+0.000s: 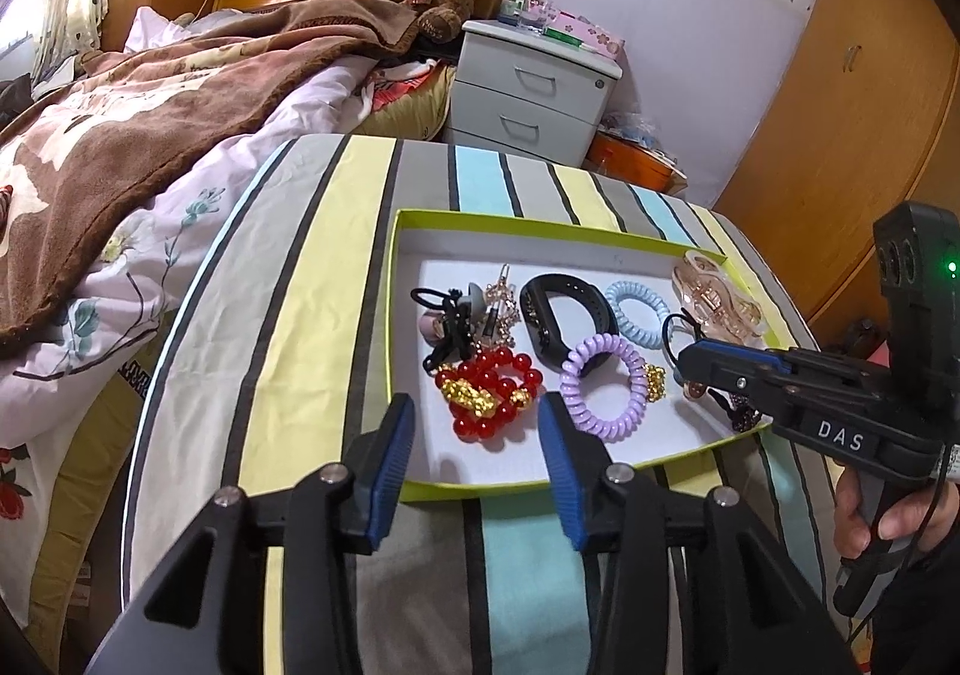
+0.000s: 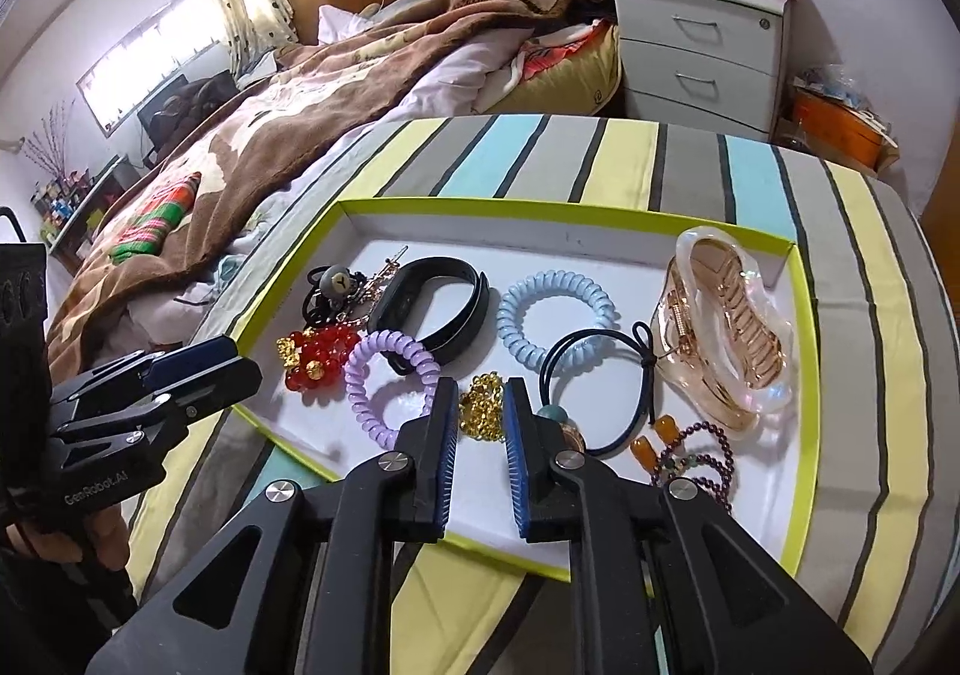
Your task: Organize jewelry
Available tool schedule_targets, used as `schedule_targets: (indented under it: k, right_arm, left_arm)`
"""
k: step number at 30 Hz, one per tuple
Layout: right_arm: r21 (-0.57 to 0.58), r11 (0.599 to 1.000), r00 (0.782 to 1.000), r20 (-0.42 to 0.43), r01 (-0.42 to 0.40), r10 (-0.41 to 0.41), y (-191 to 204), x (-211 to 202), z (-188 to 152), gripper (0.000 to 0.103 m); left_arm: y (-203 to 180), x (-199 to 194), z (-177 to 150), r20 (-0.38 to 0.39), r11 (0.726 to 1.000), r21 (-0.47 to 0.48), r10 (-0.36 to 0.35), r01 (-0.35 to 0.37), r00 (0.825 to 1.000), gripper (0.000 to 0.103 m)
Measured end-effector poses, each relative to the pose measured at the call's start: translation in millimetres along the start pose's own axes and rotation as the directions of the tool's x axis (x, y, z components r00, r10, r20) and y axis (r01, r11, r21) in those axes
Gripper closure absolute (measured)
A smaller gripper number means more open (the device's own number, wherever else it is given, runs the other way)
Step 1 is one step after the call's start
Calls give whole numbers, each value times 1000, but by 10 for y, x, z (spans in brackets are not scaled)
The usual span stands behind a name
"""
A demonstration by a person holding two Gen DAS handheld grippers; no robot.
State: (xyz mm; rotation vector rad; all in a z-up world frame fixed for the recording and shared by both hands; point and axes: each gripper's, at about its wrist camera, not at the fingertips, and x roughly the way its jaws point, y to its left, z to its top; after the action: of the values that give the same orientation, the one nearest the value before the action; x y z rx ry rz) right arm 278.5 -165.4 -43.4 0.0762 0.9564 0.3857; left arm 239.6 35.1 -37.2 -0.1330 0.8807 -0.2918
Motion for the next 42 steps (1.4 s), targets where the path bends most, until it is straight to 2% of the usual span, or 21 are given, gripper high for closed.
schedule_targets:
  k: [3,7,12,16,18,20,21,23,24,31,36,42]
  right_arm:
    - [-11,1000,1000,14,17,-17,41,-71,-44,83]
    - [-27,998,997,51,60,-59,108,-219,-116,79]
    - [-27,993,989,97,111,-108,168,-406,-203,67]
    - [-27,990,984,118,141,-137,216,-520,-290,66]
    - [-20,989,981,126,148,-145,224,-561,-336,66]
    - [-9,986,978,132,166,-164,224,-605,-379,65]
    - [-5,985,975,138,175,-172,225,-631,-400,62]
    - [11,982,971,144,191,-191,219,-681,-449,55]
    - [20,979,967,152,203,-203,219,-717,-489,55]
    - [54,966,953,156,253,-258,202,-807,-706,55]
    - [65,947,936,144,314,-320,192,-814,-855,55]
    - [72,936,929,120,345,-351,217,-784,-988,55]
  left_arm:
    - [-22,-41,-26,3,1000,-1,2,-2,1000,52]
    - [-62,-135,-76,22,1000,-2,29,-29,999,40]
    - [-127,-255,-148,40,998,0,69,-69,997,34]
    - [-152,-341,-209,55,996,-6,89,-89,994,33]
    - [-193,-381,-244,67,992,9,124,-124,990,31]
    - [-216,-420,-284,71,992,16,122,-124,990,29]
    - [-227,-433,-304,70,992,15,126,-127,990,28]
    - [-282,-469,-348,81,983,36,177,-180,981,26]
    - [-307,-486,-373,89,979,46,195,-199,977,25]
    - [-413,-528,-548,87,975,62,206,-211,975,22]
    - [-486,-512,-651,79,974,61,215,-220,973,21]
    - [-562,-500,-711,75,970,66,227,-232,971,19]
